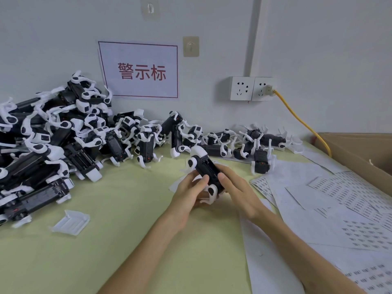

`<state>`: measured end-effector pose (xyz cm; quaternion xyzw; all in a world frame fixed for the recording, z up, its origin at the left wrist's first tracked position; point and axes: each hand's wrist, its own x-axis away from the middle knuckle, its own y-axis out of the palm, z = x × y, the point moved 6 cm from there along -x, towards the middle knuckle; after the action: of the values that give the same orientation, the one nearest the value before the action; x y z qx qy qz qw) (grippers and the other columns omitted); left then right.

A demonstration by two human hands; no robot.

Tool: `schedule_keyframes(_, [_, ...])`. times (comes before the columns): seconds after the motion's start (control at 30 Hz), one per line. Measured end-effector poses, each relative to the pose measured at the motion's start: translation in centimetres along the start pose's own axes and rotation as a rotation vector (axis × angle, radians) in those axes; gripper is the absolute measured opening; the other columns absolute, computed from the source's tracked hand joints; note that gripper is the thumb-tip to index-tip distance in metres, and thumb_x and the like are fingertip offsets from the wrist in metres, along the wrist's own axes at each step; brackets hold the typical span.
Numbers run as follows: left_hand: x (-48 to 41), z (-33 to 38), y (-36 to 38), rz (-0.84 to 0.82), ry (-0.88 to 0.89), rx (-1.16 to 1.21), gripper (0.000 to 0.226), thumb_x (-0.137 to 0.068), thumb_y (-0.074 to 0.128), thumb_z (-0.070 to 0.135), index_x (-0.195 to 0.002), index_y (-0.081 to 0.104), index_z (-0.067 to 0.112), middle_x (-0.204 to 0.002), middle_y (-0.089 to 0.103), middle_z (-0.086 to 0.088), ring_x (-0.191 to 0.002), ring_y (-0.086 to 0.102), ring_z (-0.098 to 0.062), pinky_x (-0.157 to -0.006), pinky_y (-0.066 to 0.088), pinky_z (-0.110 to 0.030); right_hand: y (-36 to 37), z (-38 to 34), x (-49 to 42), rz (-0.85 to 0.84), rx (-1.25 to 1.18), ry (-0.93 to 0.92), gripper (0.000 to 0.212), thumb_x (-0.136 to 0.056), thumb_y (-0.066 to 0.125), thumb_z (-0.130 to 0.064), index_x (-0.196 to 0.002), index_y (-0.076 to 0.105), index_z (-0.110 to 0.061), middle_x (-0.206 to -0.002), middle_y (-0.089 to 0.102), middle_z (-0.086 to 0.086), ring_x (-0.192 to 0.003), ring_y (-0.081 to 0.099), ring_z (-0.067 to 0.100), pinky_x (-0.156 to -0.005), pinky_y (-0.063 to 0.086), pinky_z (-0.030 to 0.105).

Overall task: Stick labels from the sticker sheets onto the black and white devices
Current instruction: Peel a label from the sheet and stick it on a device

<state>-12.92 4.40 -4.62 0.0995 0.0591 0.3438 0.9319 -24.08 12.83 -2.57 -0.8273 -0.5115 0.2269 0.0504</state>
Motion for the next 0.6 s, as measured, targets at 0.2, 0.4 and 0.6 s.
schedule_keyframes(0.2, [-0.09, -0.31, -0.09, -0.020, 0.004, -0.040, 0.021, -0.102, 0.061, 0.026, -0.121, 0.071, 0.023, -0.102, 0.075, -0.009, -0.083, 0.069, -0.026, -0.064, 0.053, -0.026, 0.32, 0.12, 0.11, -0.064, 0.038, 0.032, 0.036, -0.097, 0.049, -0.045, -0.132, 0.053, -0.039, -0.111, 0.067, -0.026, -0.102, 0.064, 0.000, -0.079, 0.051, 0.016])
schedule_keyframes(0.4, [-0.16, -0.41, 0.18, -0.062, 0.062, -0.128, 0.021, -0.103, 0.060, 0.020, -0.123, 0.067, 0.021, -0.086, 0.069, 0.004, -0.071, 0.066, -0.013, -0.060, 0.051, -0.020, -0.13, 0.72, -0.07, -0.012, 0.054, 0.045, 0.021, -0.109, 0.044, -0.034, -0.125, 0.055, -0.026, -0.103, 0.071, -0.006, -0.094, 0.067, 0.013, -0.077, 0.053, 0.024])
schedule_keyframes(0.6, [0.04, -0.28, 0.56, -0.096, 0.089, -0.256, 0.032, -0.101, 0.065, 0.021, -0.131, 0.059, 0.022, -0.092, 0.069, 0.001, -0.080, 0.067, -0.013, -0.070, 0.052, -0.025, -0.53, 0.25, 0.00, 0.018, 0.025, 0.065, 0.019, -0.109, 0.043, -0.037, -0.116, 0.055, -0.024, -0.100, 0.074, -0.001, -0.090, 0.070, 0.013, -0.074, 0.052, 0.020])
